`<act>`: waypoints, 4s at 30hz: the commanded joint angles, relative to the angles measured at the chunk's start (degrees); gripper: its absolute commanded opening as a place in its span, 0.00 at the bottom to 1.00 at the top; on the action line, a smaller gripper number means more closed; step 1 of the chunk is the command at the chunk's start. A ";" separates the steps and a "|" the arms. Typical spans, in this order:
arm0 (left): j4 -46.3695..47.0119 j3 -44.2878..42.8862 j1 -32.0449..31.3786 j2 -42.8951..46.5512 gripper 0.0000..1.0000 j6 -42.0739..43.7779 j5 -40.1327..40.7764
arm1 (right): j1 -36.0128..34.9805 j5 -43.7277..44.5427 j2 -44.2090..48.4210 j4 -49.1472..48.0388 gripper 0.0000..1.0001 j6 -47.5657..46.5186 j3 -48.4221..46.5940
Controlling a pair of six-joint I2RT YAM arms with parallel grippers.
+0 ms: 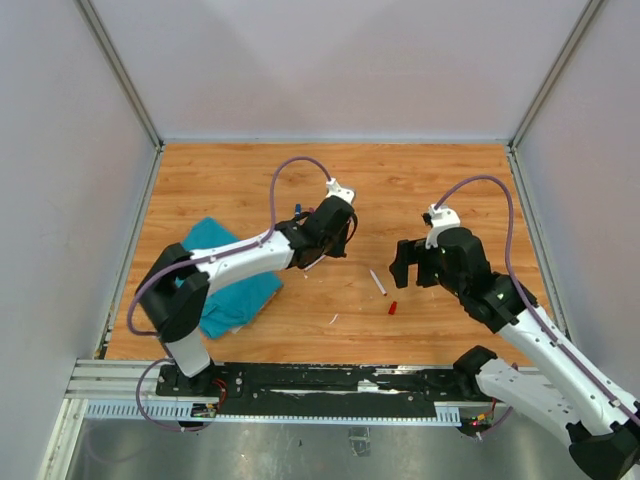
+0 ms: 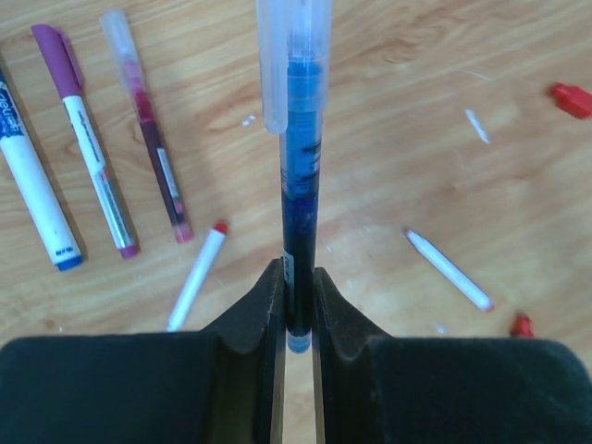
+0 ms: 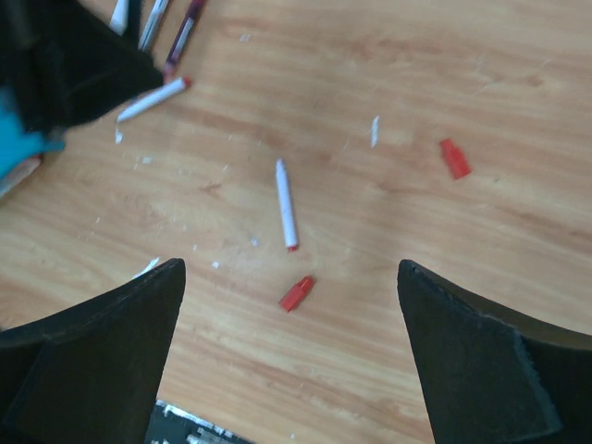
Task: Insert the pens into the pen caps
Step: Place the pen at the center of the board, then pick up the pen from the center of the board.
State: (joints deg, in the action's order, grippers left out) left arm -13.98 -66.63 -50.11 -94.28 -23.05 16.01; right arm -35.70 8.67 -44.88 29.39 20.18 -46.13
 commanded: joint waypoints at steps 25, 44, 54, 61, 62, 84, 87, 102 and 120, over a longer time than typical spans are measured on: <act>-13.88 -22.60 7.57 -27.54 0.15 2.66 -2.69 | 1.78 -11.74 8.24 1.90 1.00 3.27 10.19; -11.94 -19.22 7.57 -25.33 0.26 1.73 -4.15 | 1.75 -12.36 7.52 1.75 0.99 3.55 9.83; -0.82 -8.30 7.48 -8.18 0.37 8.04 -5.41 | 1.73 -12.06 6.65 1.03 0.99 3.13 9.54; -0.32 1.81 7.48 -0.52 0.38 8.95 -6.20 | 1.77 -13.24 4.46 0.02 0.98 3.00 9.37; -0.27 3.10 7.49 -0.20 0.38 9.25 -6.80 | 1.72 -13.41 4.19 -0.10 0.99 2.94 9.30; 2.63 5.18 9.93 -7.28 0.42 17.04 -10.29 | 1.76 -14.80 3.38 0.03 0.99 2.80 9.57; 2.66 4.19 10.44 -8.49 0.42 17.70 -11.35 | 1.72 -15.29 3.11 -0.03 0.99 2.83 9.59; 0.84 5.27 11.35 -10.22 0.28 17.74 -14.38 | 1.78 -16.81 2.17 -0.47 0.98 2.86 9.41; 0.59 15.48 7.04 1.20 0.12 13.18 -20.94 | 1.70 -15.73 2.88 -1.05 0.99 3.04 9.38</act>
State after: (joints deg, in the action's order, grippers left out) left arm -11.11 -52.90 -39.64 -96.90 -8.62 -1.58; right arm -34.54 -7.51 -43.03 29.76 23.16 -36.42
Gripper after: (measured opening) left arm 0.139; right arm 0.986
